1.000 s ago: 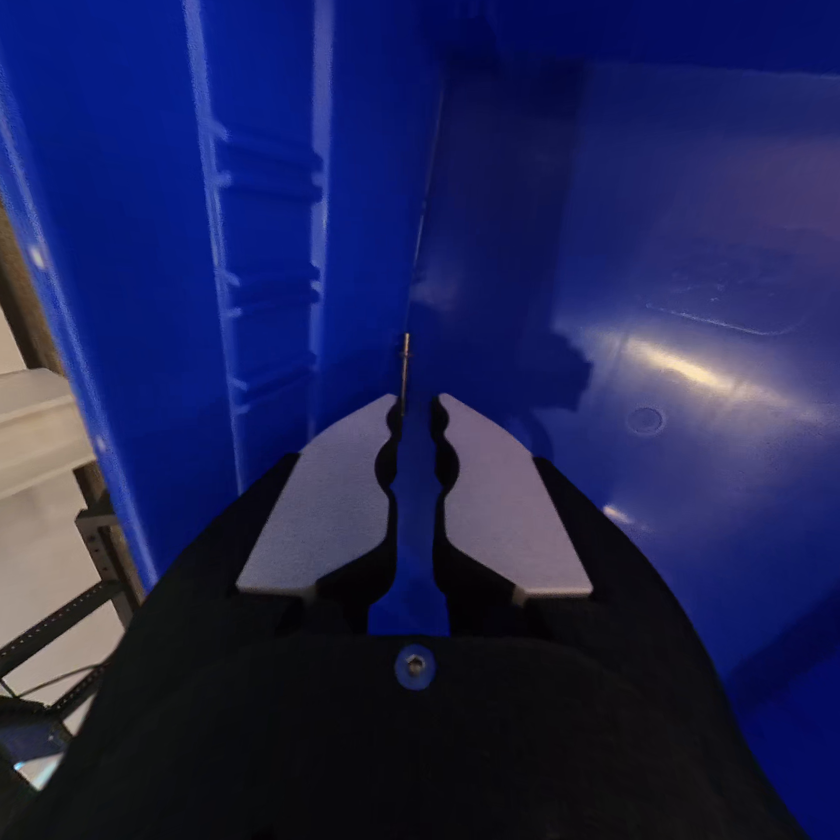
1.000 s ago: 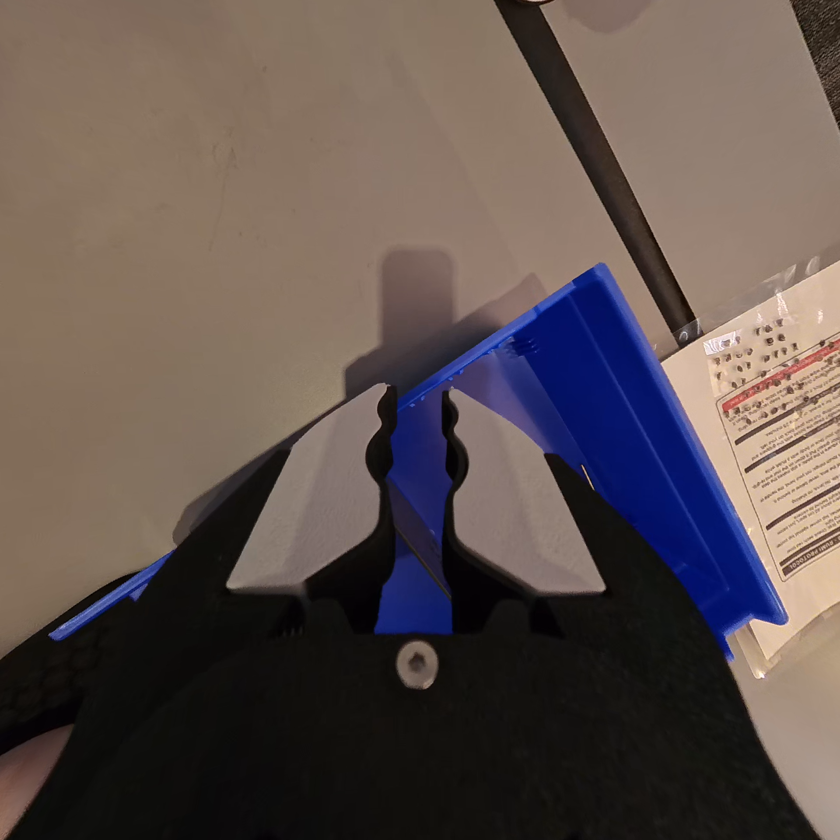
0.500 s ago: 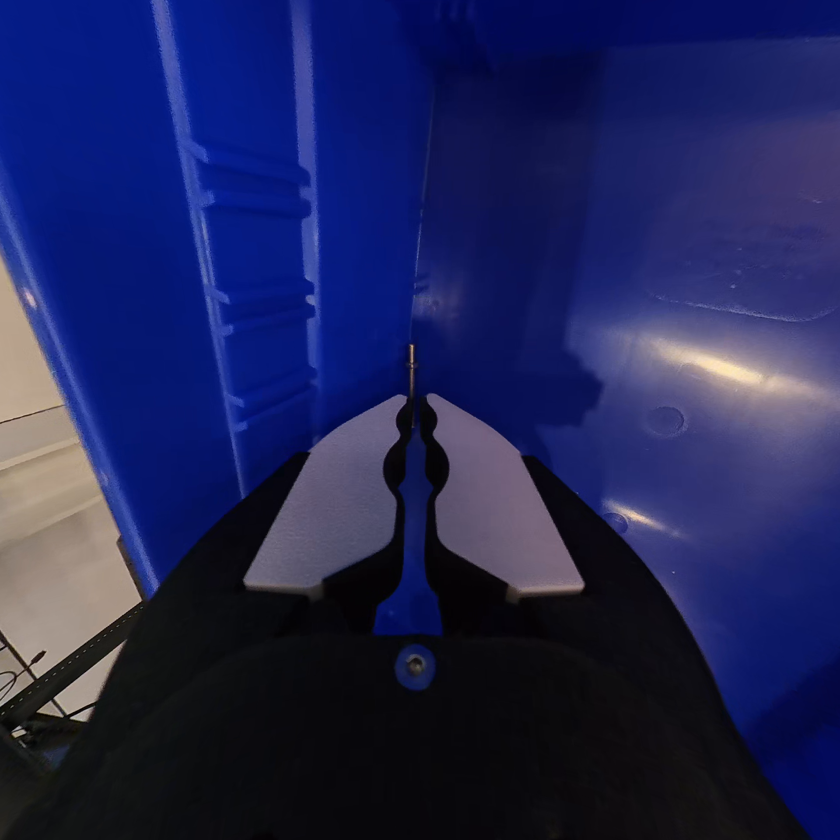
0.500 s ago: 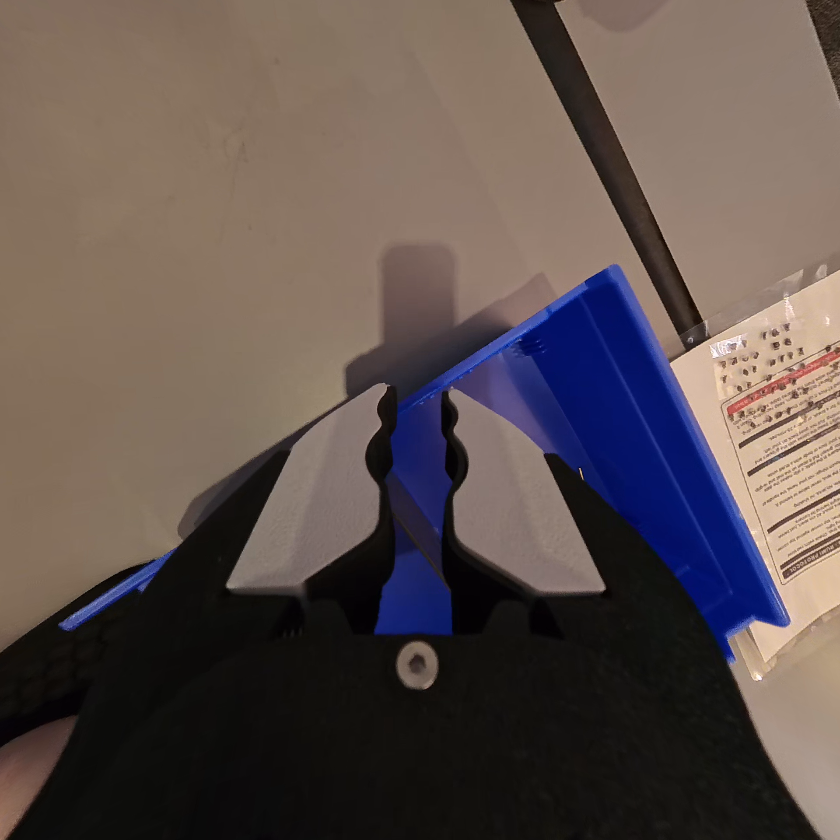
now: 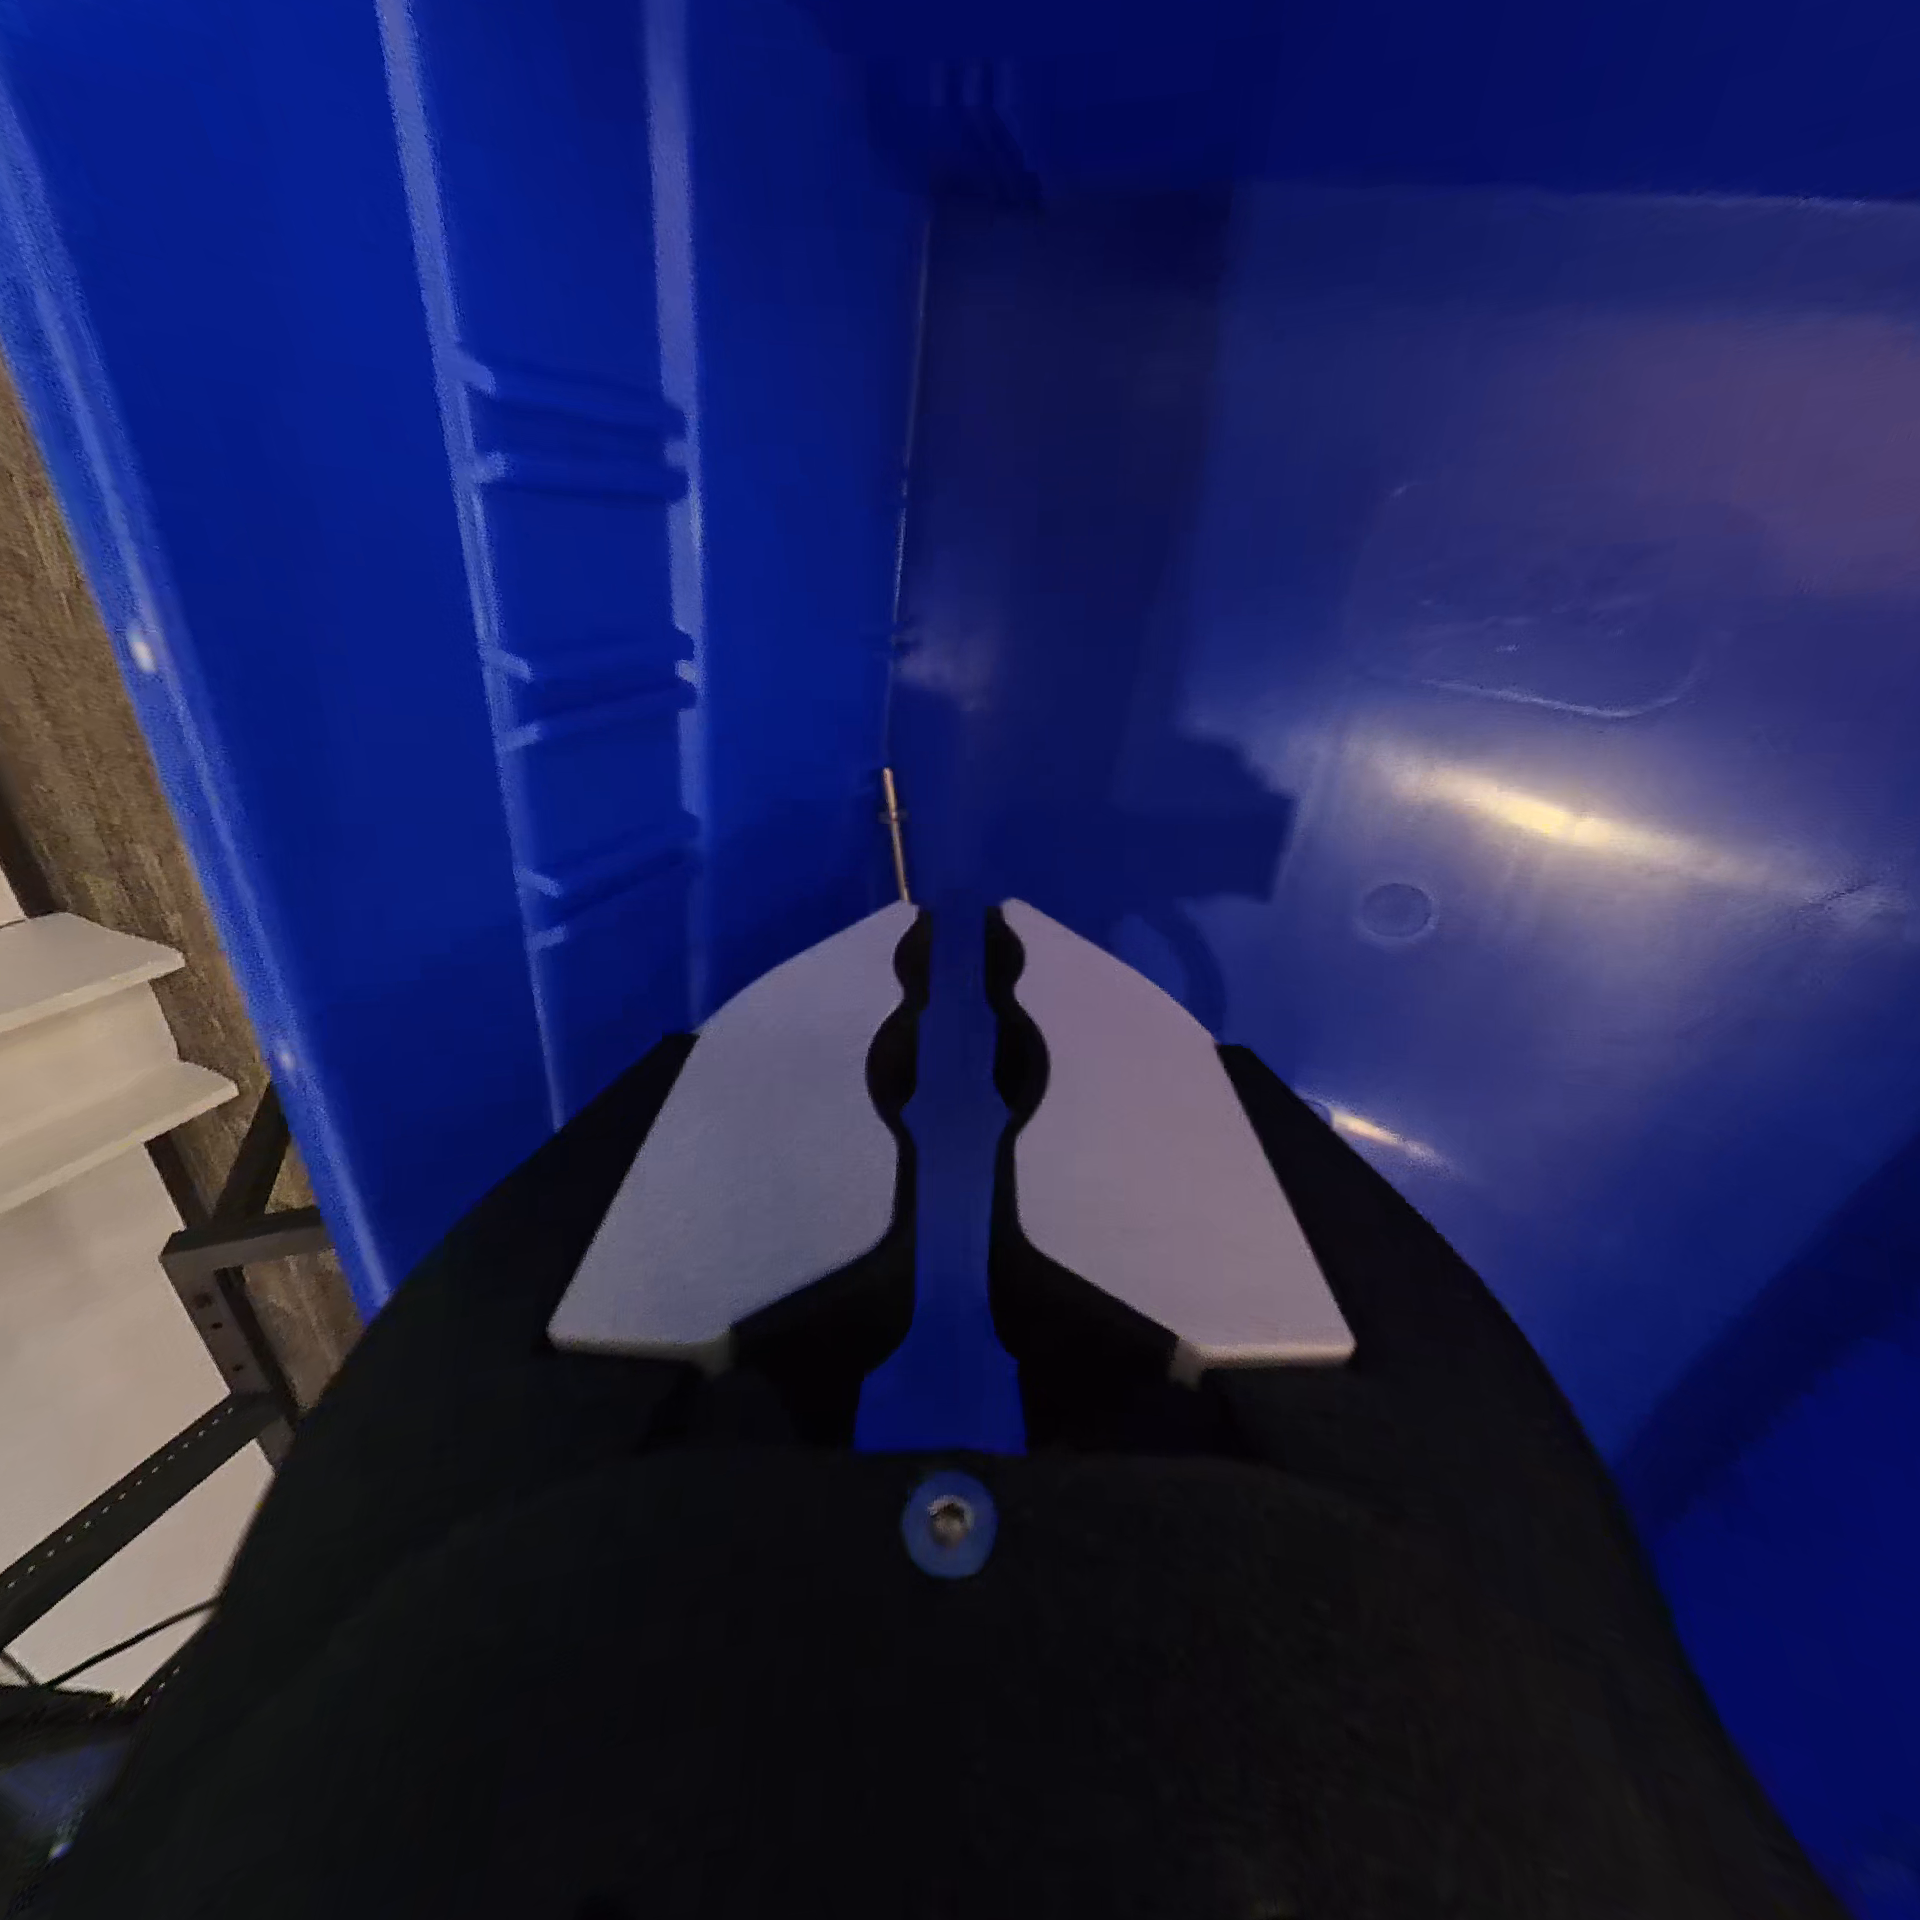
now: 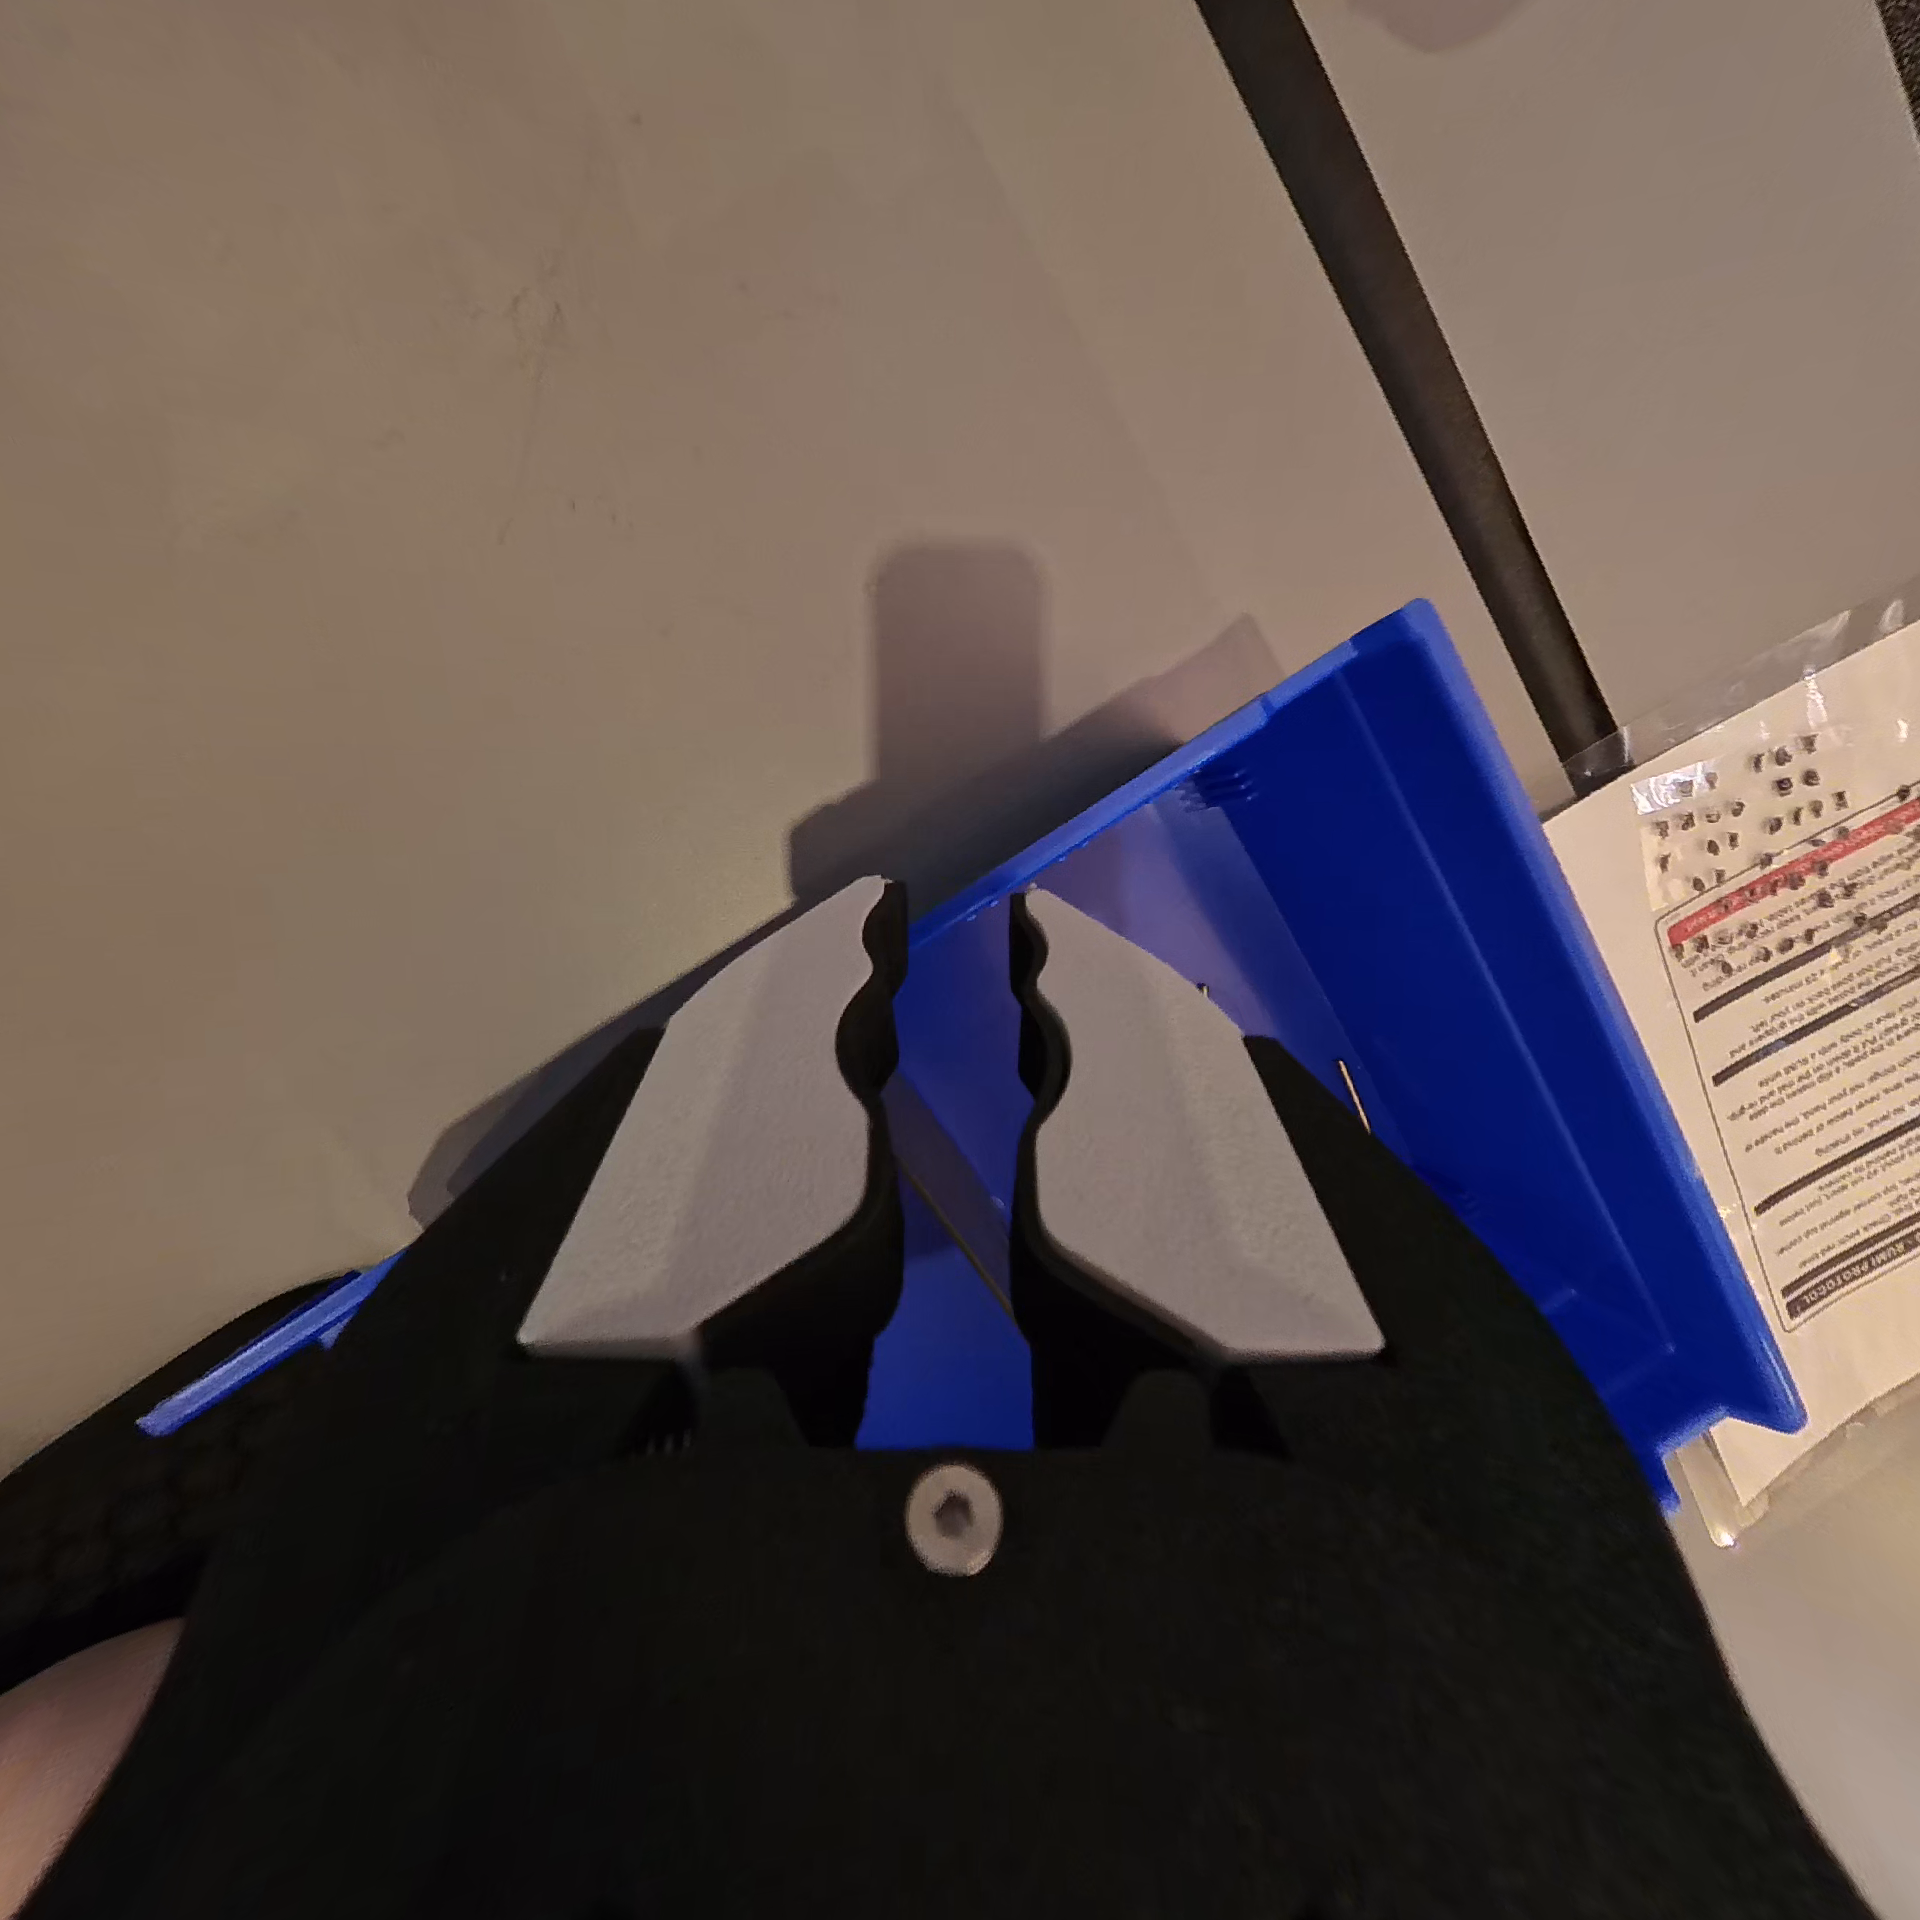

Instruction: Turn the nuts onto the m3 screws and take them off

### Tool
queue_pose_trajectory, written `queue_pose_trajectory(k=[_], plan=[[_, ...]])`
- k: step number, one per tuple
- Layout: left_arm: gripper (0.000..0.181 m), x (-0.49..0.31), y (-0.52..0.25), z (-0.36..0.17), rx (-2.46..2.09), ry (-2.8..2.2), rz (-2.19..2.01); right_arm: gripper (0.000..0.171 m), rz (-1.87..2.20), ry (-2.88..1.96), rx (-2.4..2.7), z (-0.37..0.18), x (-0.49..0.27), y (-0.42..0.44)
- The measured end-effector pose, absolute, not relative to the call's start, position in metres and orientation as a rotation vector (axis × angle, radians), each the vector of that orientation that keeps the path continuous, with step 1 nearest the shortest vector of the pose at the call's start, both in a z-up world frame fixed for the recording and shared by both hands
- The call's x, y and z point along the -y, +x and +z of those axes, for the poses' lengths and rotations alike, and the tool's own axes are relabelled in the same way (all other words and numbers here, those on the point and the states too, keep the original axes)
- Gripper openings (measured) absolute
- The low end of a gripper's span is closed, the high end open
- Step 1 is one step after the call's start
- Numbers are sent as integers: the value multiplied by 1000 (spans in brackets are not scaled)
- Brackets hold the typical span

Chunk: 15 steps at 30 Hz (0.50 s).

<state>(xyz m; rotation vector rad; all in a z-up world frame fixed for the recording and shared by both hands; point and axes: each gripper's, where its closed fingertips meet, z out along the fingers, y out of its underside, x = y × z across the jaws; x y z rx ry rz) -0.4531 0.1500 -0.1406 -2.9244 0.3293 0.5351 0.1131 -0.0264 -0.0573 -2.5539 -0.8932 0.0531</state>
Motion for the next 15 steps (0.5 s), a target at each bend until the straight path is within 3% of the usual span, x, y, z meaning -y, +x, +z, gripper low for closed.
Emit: queue_pose_trajectory(k=[6, 9, 12, 15], plan=[[0, -154, -427, -131, -303, -2852, 311, 19, 57, -2549, 887, -56, 26, 114], [8, -150, -386, -111, -281, -2757, -80, 19, 54, -2550, 884, -56, 26, 115], [35, -135, -352, -91, -306, -2670, -467, 19, 55, -2542, 883, -54, 26, 115], [27, -126, -342, -71, -354, -2557, -616, 19, 56, -2533, 881, -52, 26, 115]])
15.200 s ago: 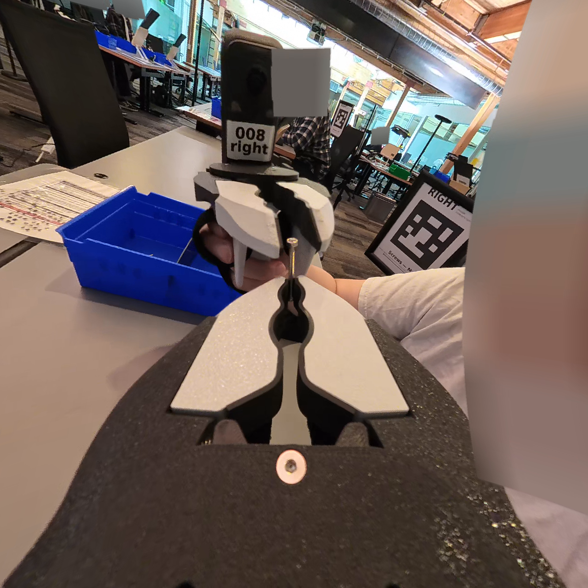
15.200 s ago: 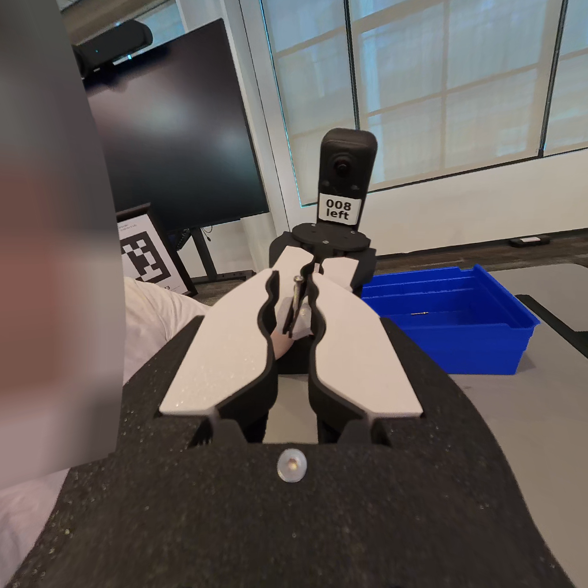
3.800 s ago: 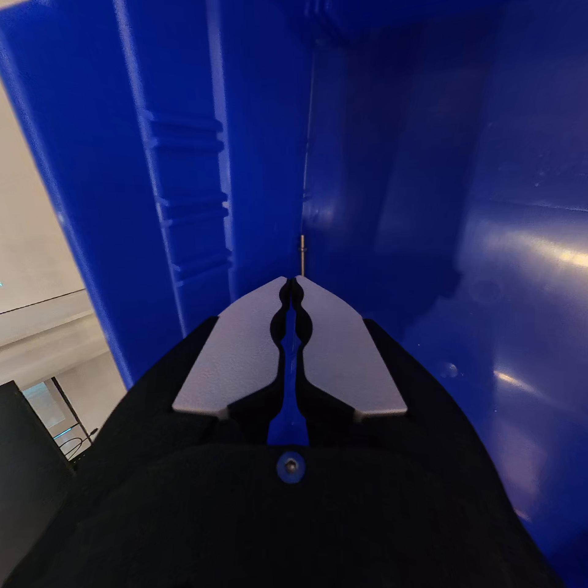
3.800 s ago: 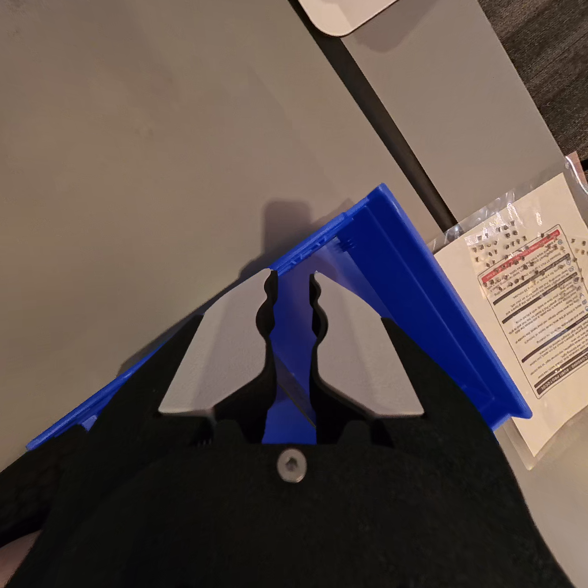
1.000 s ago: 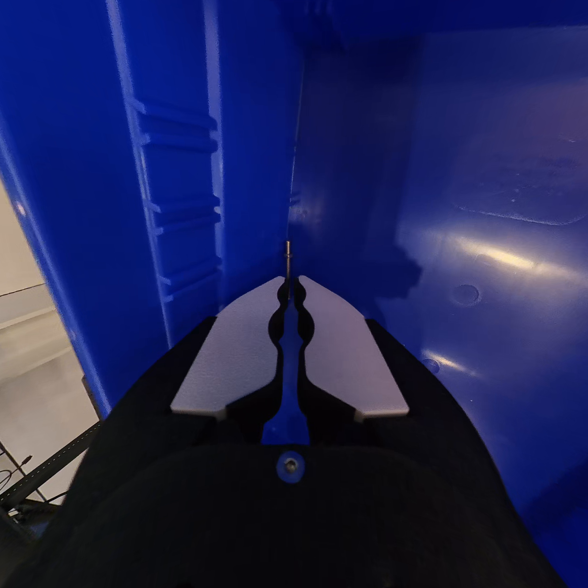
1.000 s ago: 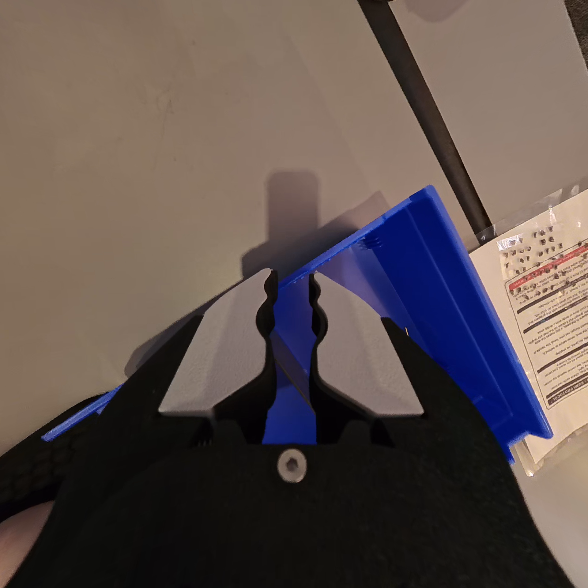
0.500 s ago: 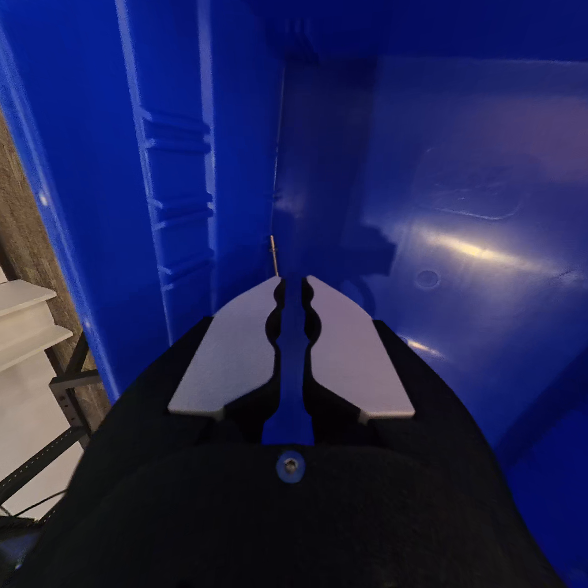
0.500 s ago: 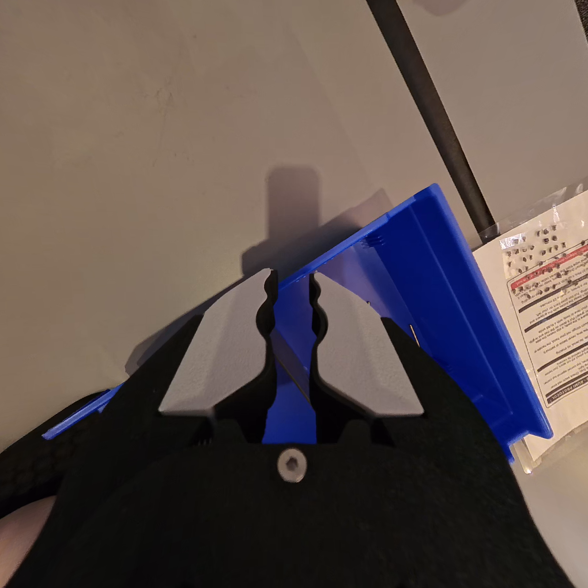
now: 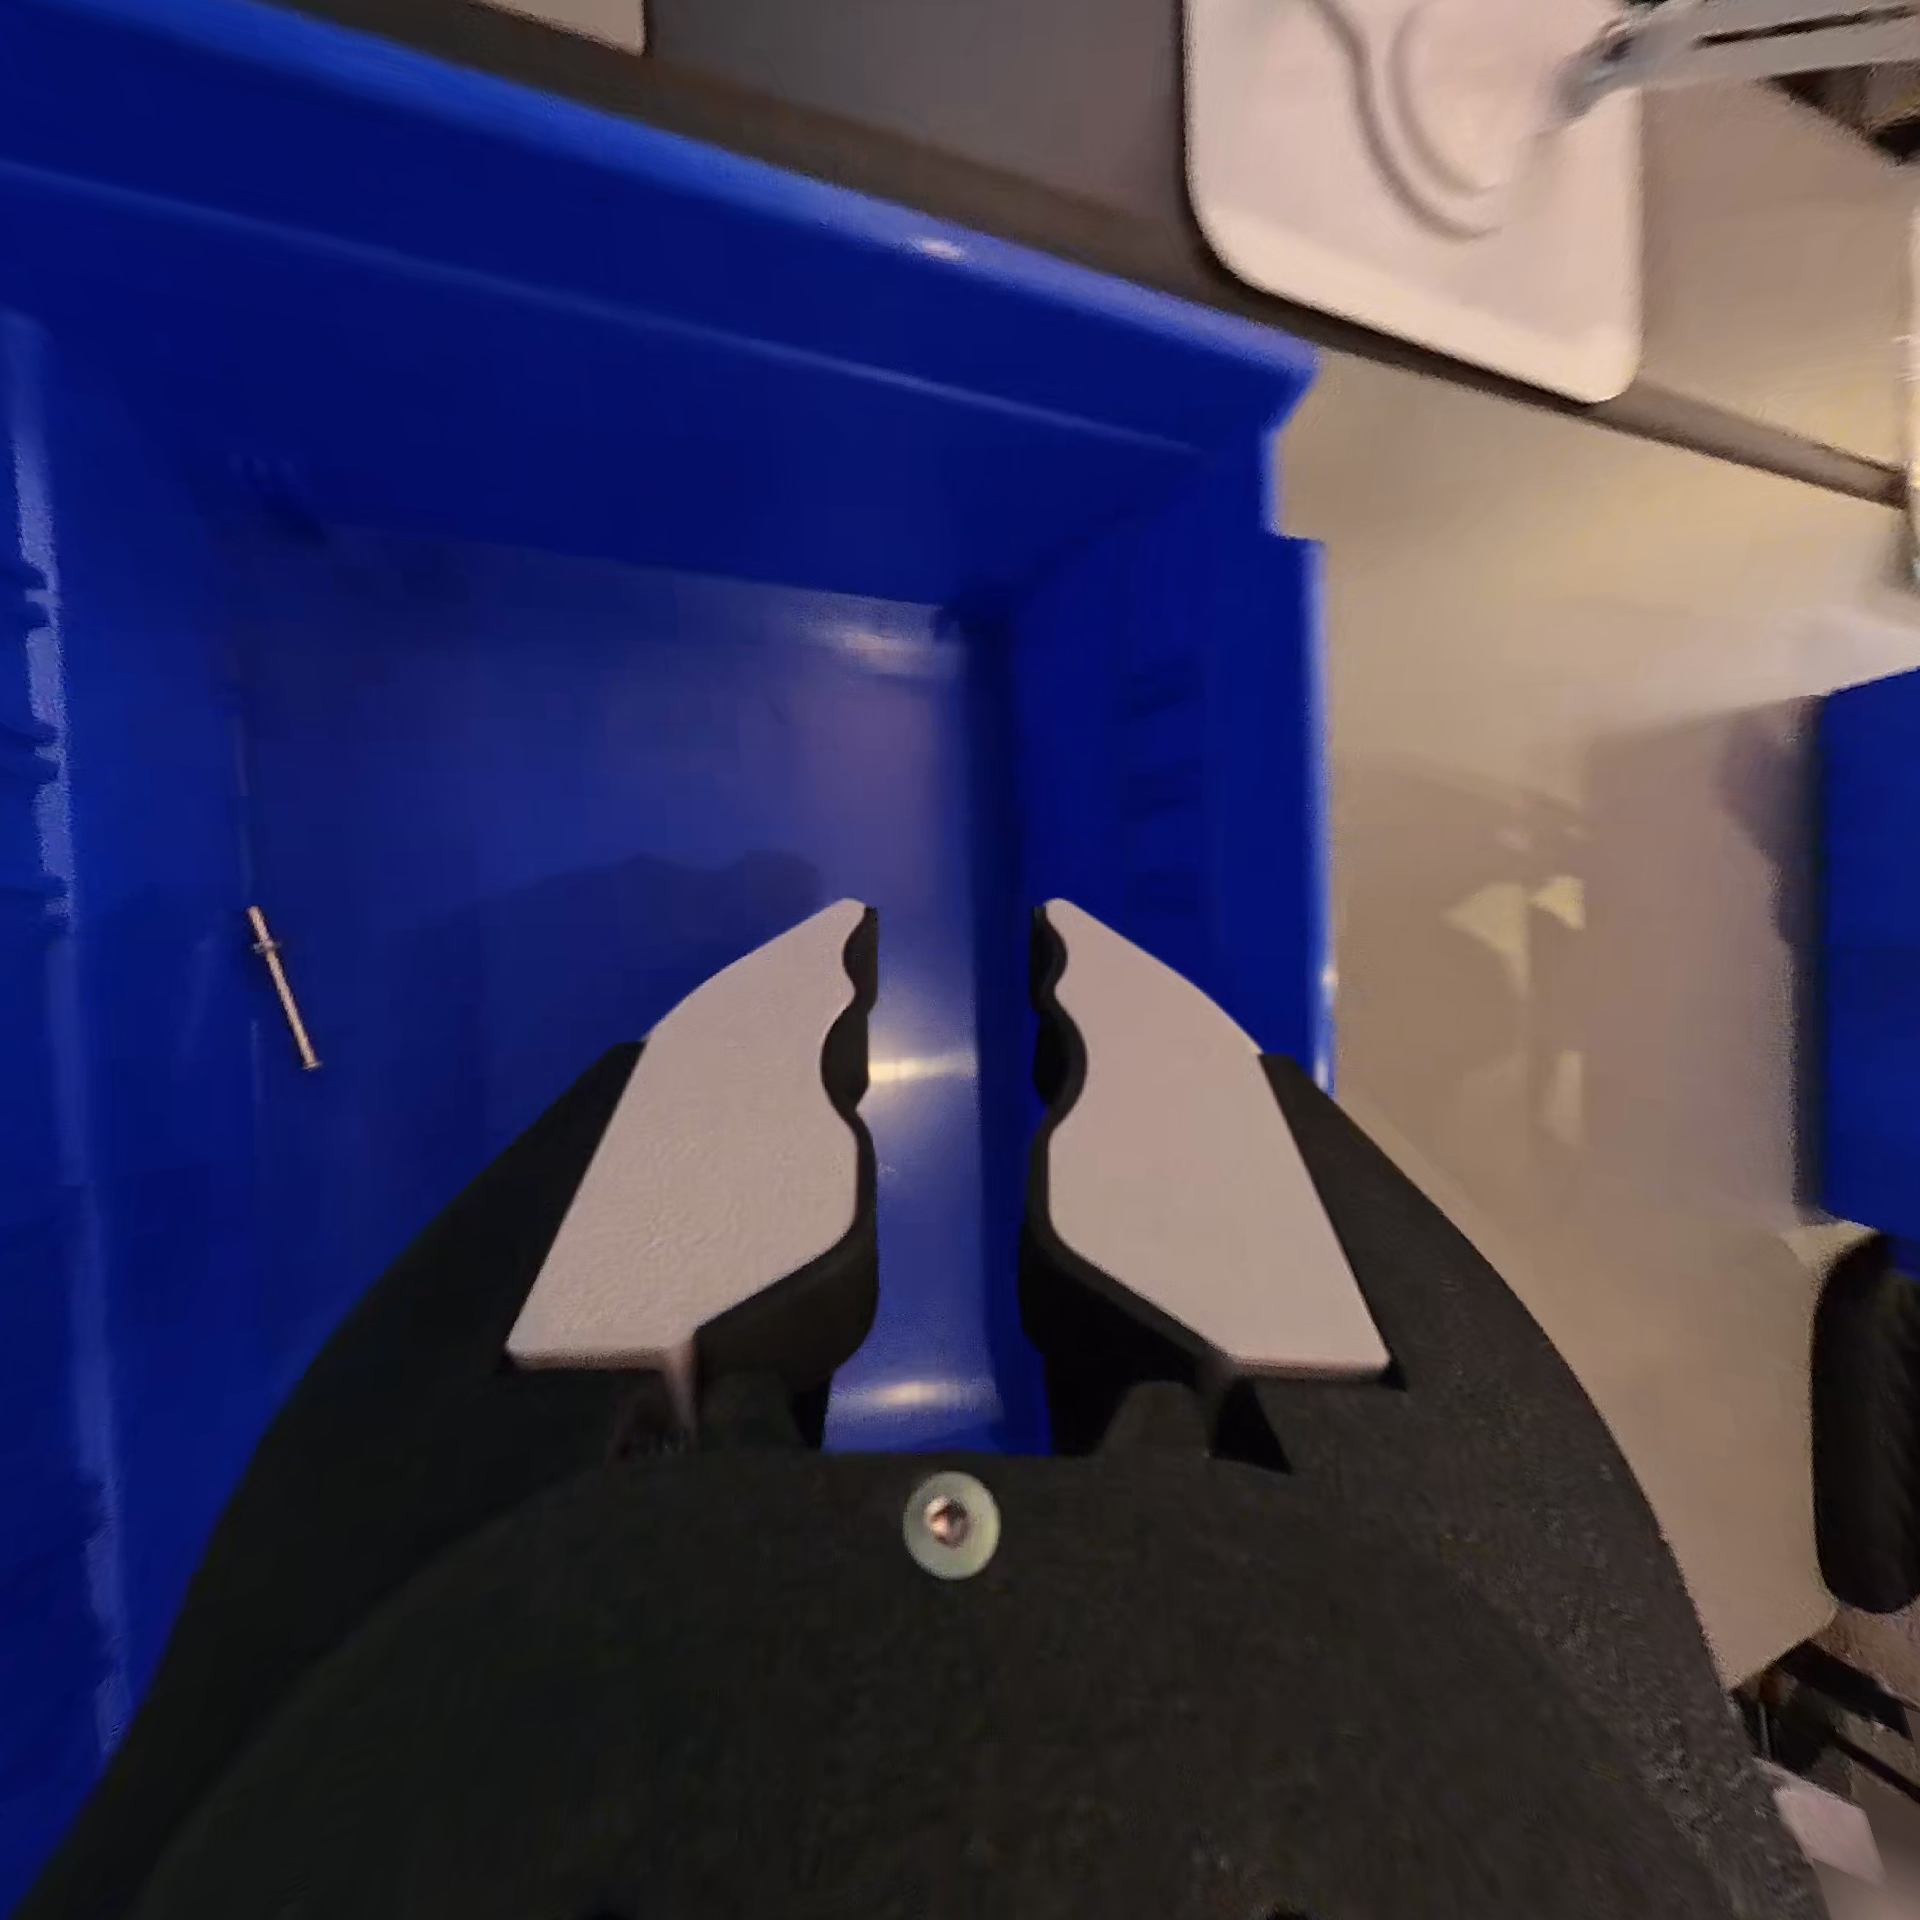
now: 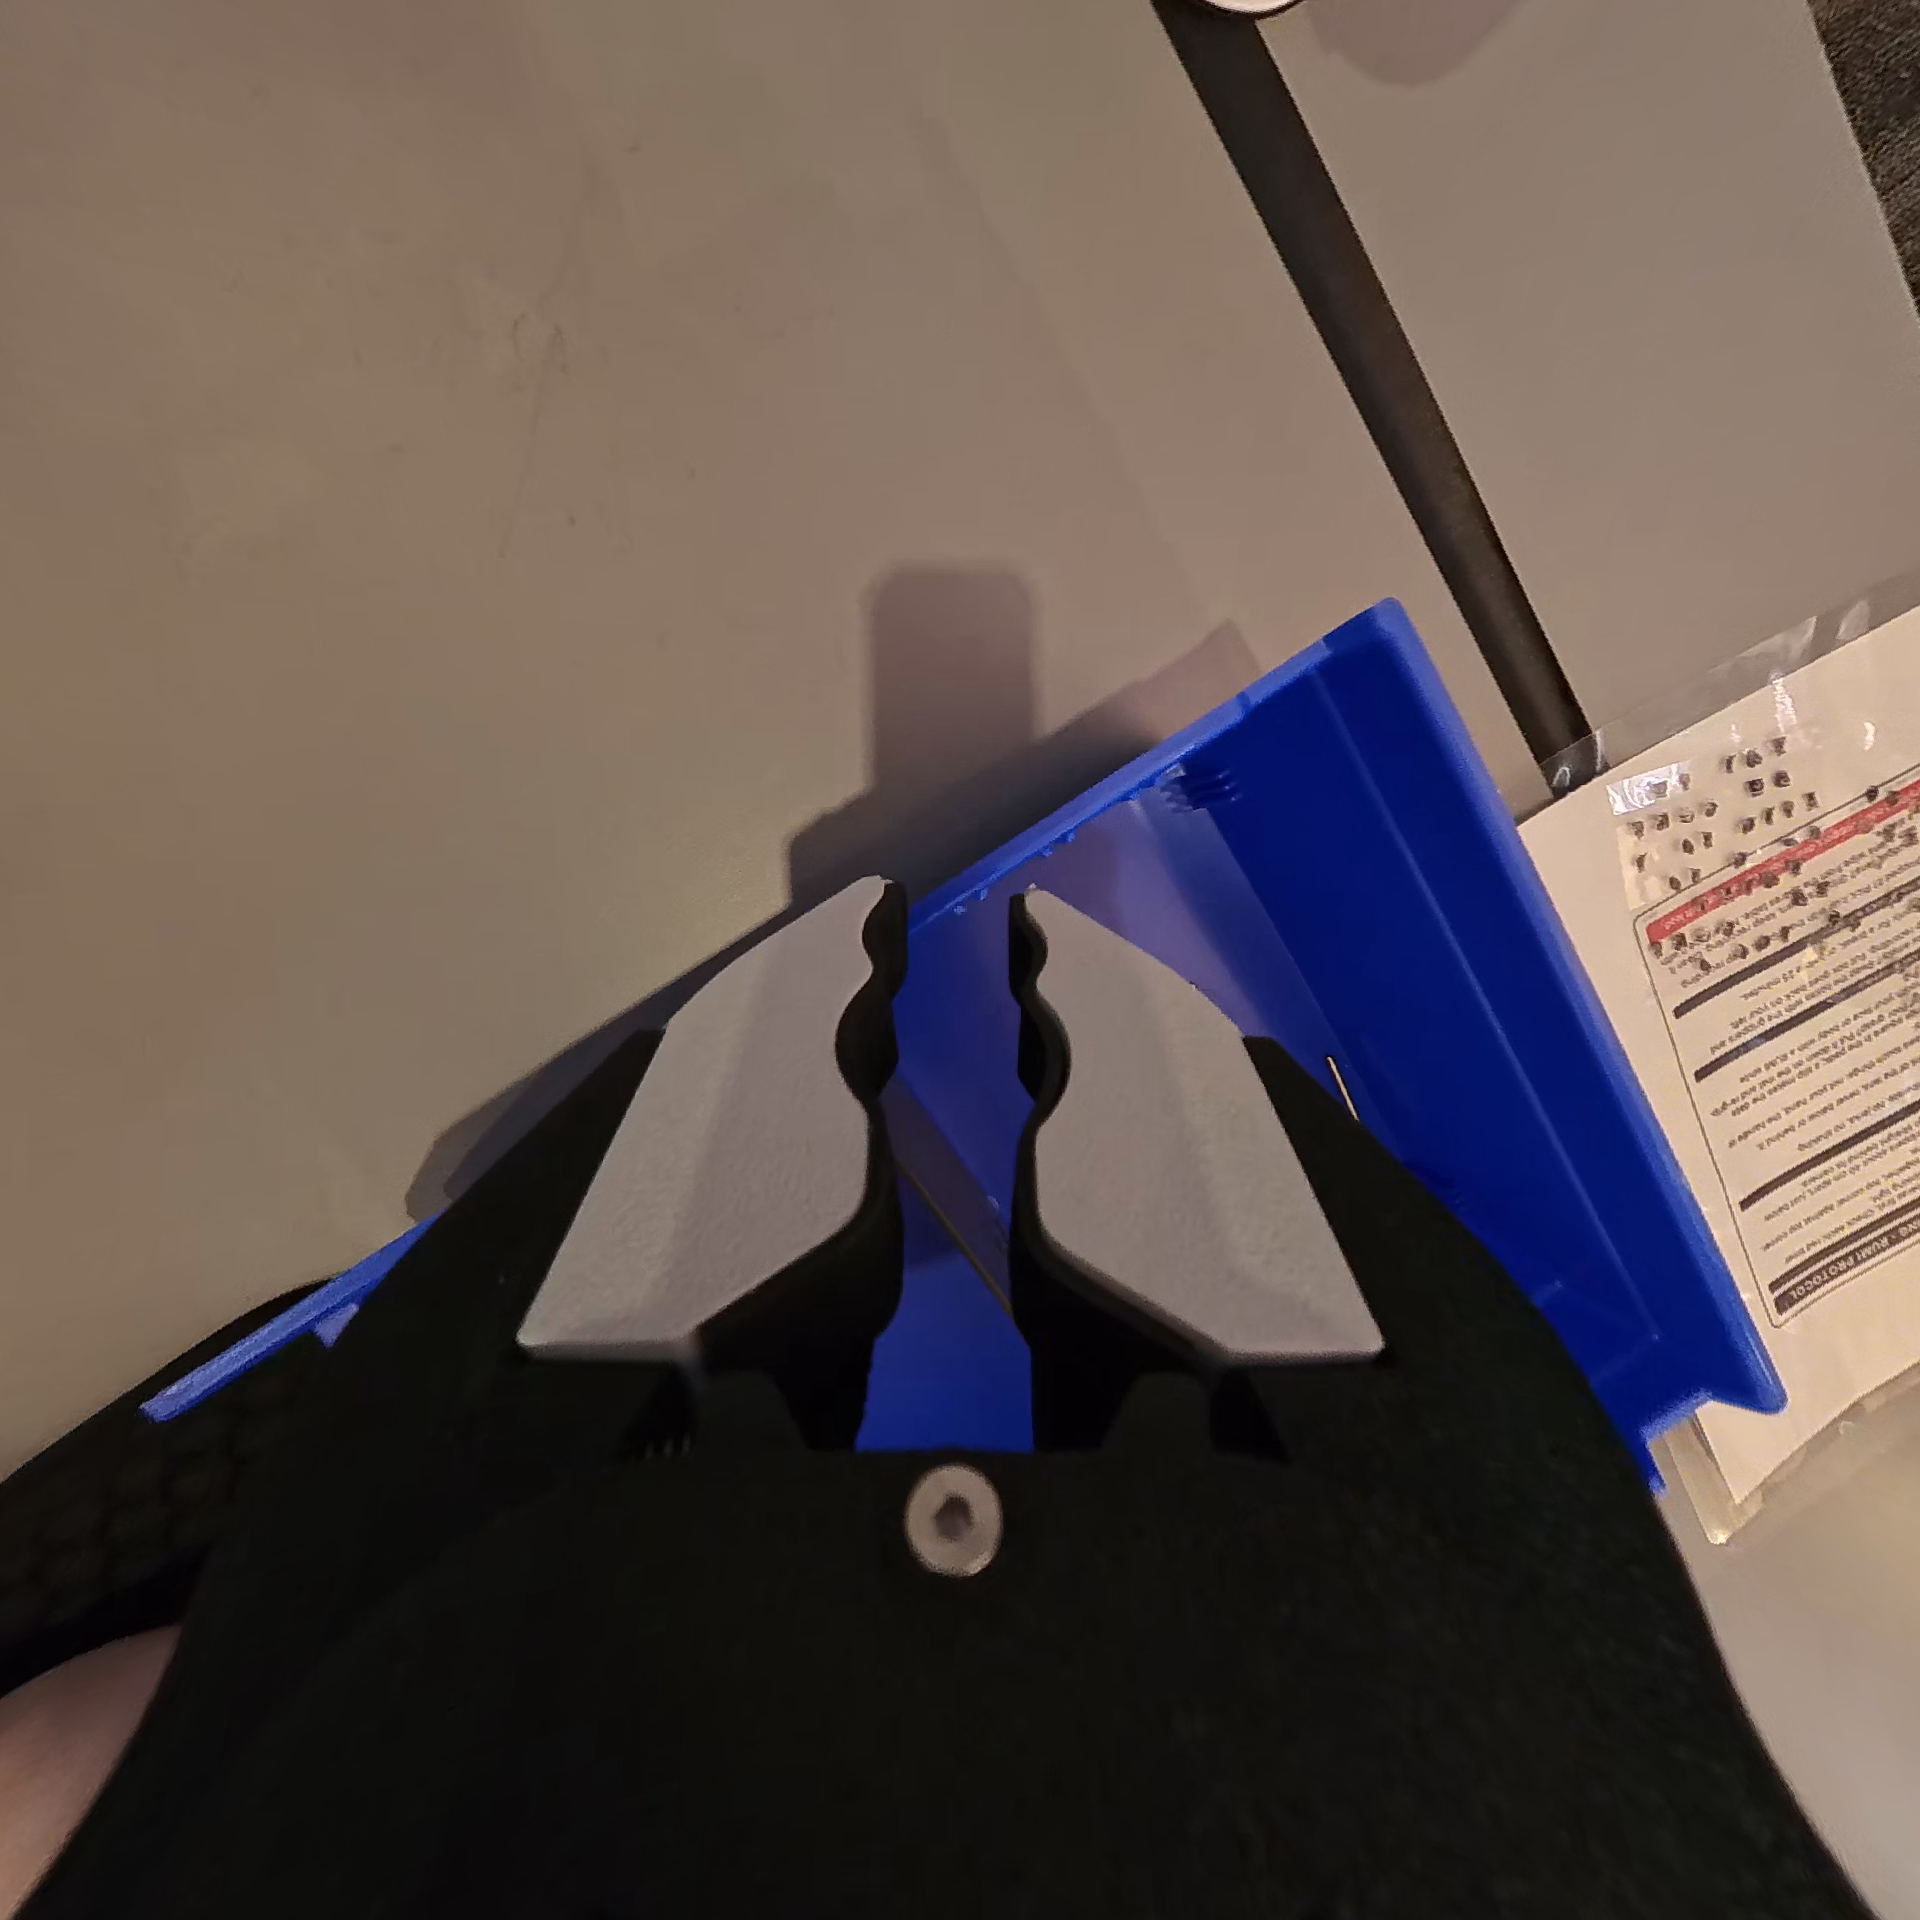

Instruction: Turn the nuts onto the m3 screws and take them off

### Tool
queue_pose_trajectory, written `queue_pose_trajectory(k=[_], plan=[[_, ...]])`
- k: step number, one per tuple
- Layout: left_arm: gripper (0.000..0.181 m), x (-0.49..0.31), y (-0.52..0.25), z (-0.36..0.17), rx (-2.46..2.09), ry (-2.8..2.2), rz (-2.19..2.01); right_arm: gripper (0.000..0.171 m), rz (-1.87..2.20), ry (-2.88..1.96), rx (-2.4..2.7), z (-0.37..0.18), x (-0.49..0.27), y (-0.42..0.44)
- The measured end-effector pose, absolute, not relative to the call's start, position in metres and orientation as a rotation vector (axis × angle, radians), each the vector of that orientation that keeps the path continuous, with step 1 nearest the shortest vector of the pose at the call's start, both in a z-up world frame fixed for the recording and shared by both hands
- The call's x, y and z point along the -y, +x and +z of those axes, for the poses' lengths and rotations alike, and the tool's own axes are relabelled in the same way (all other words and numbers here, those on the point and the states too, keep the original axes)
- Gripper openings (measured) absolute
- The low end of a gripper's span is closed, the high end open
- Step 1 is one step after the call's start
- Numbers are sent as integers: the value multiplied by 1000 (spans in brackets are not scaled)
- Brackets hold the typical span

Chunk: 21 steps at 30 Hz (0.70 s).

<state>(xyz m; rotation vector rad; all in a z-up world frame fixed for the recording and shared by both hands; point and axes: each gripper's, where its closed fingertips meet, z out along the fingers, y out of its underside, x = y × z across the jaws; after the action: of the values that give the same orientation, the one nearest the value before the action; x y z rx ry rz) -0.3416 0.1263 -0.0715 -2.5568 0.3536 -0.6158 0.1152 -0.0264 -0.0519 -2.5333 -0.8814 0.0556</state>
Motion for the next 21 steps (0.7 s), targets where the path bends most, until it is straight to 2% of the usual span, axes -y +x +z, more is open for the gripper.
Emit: queue_pose_trajectory(k=[4, 9, 13, 16, 21], plan=[[16, -124, -343, -37, -430, -2348, -646, 19, 58, -2515, 872, -48, 27, 116], [7, -122, -353, 39, -413, -1961, -705, 19, 59, -2493, 870, -44, 26, 117], [10, -114, -369, 83, -409, -1749, -645, 18, 60, -2487, 869, -43, 26, 118], [1, -99, -377, 114, -406, -1563, -610, 19, 60, -2489, 868, -43, 26, 119], [29, -70, -386, 140, -507, -1233, -364, 19, 60, -2490, 873, -44, 26, 118]])
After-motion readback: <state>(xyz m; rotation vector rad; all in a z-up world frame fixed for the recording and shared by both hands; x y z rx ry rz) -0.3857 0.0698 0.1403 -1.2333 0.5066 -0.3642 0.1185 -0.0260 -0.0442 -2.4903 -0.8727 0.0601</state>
